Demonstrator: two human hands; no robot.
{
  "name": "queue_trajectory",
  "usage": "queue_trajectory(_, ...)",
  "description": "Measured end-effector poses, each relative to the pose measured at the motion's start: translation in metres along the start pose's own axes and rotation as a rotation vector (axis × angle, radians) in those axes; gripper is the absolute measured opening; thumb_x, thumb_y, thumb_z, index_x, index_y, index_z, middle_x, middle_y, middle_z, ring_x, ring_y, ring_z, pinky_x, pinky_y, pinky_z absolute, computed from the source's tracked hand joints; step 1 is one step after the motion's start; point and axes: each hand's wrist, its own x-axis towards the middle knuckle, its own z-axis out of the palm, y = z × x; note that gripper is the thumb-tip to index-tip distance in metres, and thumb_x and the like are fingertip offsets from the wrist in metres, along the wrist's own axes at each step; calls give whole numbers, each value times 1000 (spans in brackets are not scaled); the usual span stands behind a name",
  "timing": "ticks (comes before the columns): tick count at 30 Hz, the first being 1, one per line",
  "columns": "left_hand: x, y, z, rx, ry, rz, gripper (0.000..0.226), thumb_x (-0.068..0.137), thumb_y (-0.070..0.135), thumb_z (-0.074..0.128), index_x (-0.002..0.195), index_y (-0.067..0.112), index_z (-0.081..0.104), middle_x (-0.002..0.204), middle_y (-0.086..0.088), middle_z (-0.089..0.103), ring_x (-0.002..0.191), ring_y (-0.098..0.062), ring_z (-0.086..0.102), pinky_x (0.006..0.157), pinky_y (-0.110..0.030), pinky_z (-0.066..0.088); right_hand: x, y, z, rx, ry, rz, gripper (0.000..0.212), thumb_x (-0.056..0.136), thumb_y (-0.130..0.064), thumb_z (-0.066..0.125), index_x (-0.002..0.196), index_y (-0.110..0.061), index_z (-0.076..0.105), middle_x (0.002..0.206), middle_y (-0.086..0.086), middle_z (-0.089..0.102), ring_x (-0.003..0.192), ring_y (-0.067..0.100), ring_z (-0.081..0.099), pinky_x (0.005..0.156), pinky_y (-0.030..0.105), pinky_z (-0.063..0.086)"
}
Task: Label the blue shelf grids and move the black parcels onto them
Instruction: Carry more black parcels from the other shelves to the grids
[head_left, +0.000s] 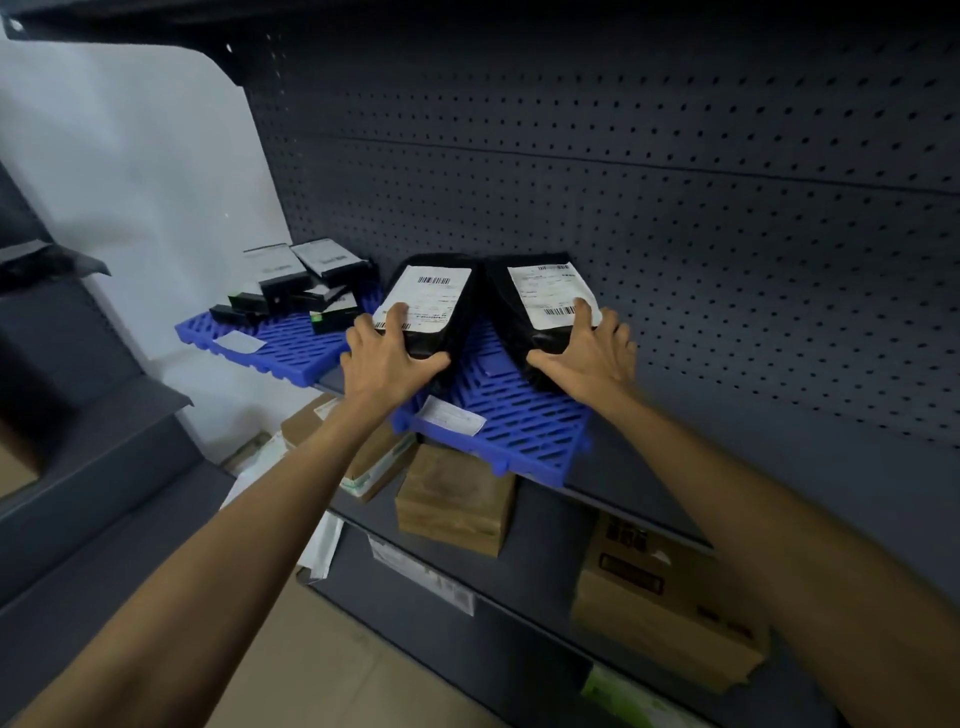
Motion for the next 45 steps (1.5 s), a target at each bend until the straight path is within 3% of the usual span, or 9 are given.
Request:
queue_trajectory(7, 48, -23, 22, -14, -170, 72, 87, 76, 65, 63, 146, 26, 28, 143, -20, 29, 134, -40, 27, 107, -56, 31, -1, -21, 34, -116, 45, 83, 101, 72, -69, 59, 150, -18, 20, 139, 18, 33, 125, 39, 34, 104, 47, 31)
queue_trajectory(13, 66, -38, 26, 83, -309, 233, 97, 76, 75, 56, 150, 24, 19, 151, -24, 18, 139, -43, 20, 108, -59, 27, -15, -37, 42, -102, -29, 204, 93, 80, -67, 56, 151, -21, 19, 151, 19, 23, 135, 40, 26, 110, 50, 26)
queue_trajectory(17, 71, -36, 21, 168, -337, 381, 90, 80, 73, 54, 149, 23, 22, 161, -20, -3, 146, -46, 2, 112, -67, 5, -27, -44, 29, -172, -80, 228, 88, 85, -69, 51, 153, -24, 18, 160, 13, 13, 142, 41, 19, 113, 55, 22)
queue_trajectory(19, 70, -29, 18, 165, -302, 494, 81, 86, 65, 55, 148, 22, 26, 162, -17, -2, 148, -43, -1, 113, -67, 0, -39, -44, 23, -194, -70, 209, 88, 86, -71, 47, 154, -23, 18, 160, 9, 15, 143, 40, 19, 115, 54, 22)
queue_trajectory(22, 62, -5, 14, 151, -252, 680, 69, 93, 46, 56, 150, 17, 29, 157, -13, 23, 146, -36, 18, 116, -59, 16, -67, -32, 10, -214, -17, 195, 84, 88, -68, 48, 152, -19, 24, 154, 10, 30, 139, 35, 30, 112, 49, 29)
queue_trajectory(25, 43, 33, 11, 41, -202, 876, 52, 95, 29, 55, 144, 14, 42, 143, -12, 47, 129, -34, 44, 103, -48, 40, -103, -2, -10, -241, -12, 261, 72, 94, -59, 48, 149, -17, 30, 147, 11, 39, 135, 33, 37, 108, 46, 33)
queue_trajectory(29, -6, 99, 16, -79, -248, 1035, 42, 96, 26, 55, 136, 16, 52, 132, -11, 56, 119, -34, 53, 88, -45, 48, -168, 50, -43, -277, 20, 432, 54, 99, -48, 47, 141, -17, 38, 141, 12, 45, 130, 34, 41, 105, 46, 39)
queue_trajectory(36, -147, 210, 38, -81, -428, 1253, 39, 95, 36, 57, 133, 27, 52, 136, -5, 55, 122, -32, 54, 90, -48, 48, -306, 141, -115, -325, 70, 700, 45, 99, -41, 51, 133, -12, 43, 135, 14, 48, 127, 36, 43, 98, 48, 43)
queue_trajectory(45, -365, 368, 51, -200, -495, 1508, 32, 94, 36, 60, 124, 24, 59, 125, -3, 61, 116, -28, 58, 83, -42, 48, -505, 286, -222, -367, 105, 986, 46, 97, -37, 52, 135, -12, 43, 136, 12, 50, 126, 34, 46, 97, 45, 42)
